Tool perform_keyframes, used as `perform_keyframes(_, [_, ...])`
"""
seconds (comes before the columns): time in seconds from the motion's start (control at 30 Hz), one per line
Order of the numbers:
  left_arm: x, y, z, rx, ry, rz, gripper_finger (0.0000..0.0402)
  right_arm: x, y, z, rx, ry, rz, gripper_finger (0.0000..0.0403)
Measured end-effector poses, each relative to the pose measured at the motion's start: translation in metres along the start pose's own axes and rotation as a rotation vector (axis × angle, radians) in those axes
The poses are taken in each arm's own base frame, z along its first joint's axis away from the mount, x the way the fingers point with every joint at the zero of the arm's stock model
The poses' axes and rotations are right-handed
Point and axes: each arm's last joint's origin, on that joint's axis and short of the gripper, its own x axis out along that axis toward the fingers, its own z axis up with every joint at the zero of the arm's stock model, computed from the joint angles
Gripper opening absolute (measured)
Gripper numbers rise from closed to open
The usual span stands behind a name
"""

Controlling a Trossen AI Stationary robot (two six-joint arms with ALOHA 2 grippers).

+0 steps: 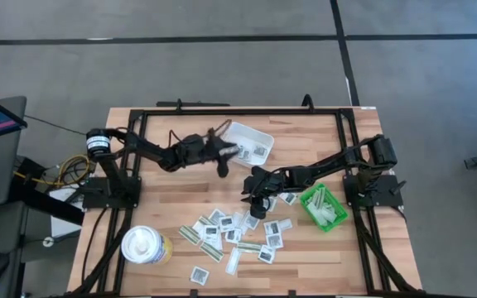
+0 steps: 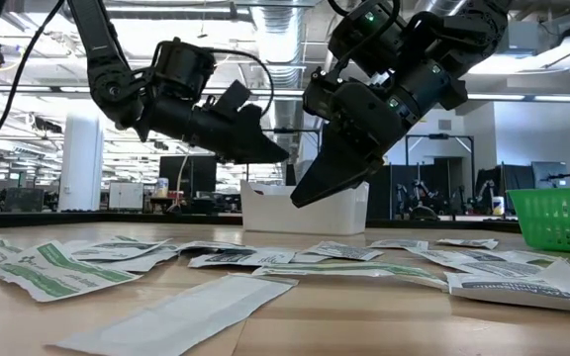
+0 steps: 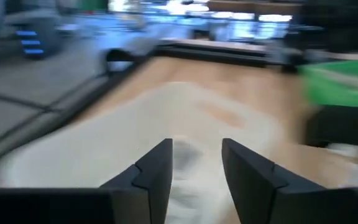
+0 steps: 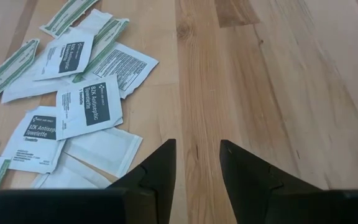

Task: Pick & Place First Aid Supplies
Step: Put the towelette pack into the white bin

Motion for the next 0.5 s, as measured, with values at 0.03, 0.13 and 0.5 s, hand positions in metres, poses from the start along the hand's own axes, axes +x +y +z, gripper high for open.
perform_keyframes(0.03, [0.000, -0.006, 0.000, -0.003, -0.002, -0.062, 0.0137, 0.000, 0.000, 0.000, 0.000, 0.001, 0.000, 0.0118])
perform_keyframes(0.13, [-0.002, -0.028, 0.001, -0.018, -0.006, -0.228, 0.0129, 0.000, 0.000, -0.001, 0.000, 0.008, -0.001, 0.0118])
perform_keyframes(0.5, [-0.020, -0.096, -0.009, 0.009, 0.107, -0.471, 0.0108, -0.007, 0.011, -0.019, -0.030, 0.210, -0.008, 0.0117])
